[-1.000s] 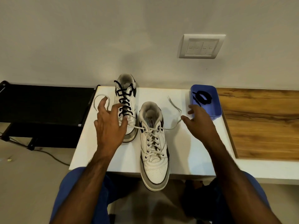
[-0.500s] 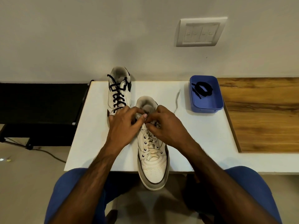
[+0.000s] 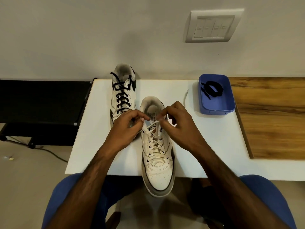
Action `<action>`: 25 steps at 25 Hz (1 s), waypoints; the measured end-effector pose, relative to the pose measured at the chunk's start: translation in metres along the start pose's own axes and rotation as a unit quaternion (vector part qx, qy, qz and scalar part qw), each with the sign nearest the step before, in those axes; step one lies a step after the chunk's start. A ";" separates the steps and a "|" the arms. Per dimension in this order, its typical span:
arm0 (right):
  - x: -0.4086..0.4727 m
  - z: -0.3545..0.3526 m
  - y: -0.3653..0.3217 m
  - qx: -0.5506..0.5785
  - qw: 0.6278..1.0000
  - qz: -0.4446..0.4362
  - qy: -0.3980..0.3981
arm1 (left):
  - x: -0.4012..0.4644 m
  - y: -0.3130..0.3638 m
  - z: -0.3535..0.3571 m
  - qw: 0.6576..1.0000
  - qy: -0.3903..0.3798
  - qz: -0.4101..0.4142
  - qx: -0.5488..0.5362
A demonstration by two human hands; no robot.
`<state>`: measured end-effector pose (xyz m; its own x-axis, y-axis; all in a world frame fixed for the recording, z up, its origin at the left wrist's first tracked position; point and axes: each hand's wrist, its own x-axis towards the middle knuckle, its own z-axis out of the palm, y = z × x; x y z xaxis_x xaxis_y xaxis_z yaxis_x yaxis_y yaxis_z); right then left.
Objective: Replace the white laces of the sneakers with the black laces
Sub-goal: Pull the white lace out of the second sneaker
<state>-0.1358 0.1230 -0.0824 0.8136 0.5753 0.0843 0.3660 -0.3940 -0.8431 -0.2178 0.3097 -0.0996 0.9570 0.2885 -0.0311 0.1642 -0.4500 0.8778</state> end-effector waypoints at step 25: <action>0.005 0.017 -0.001 -0.188 0.980 -0.055 0.030 | 0.002 -0.001 0.003 1.000 0.011 0.018 0.023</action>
<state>-0.1394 0.1384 -0.0901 0.7808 0.5907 0.2036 0.5845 -0.5753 -0.5722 -0.2155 0.3078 -0.1018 0.9570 0.2898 0.0101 0.1420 -0.4987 0.8550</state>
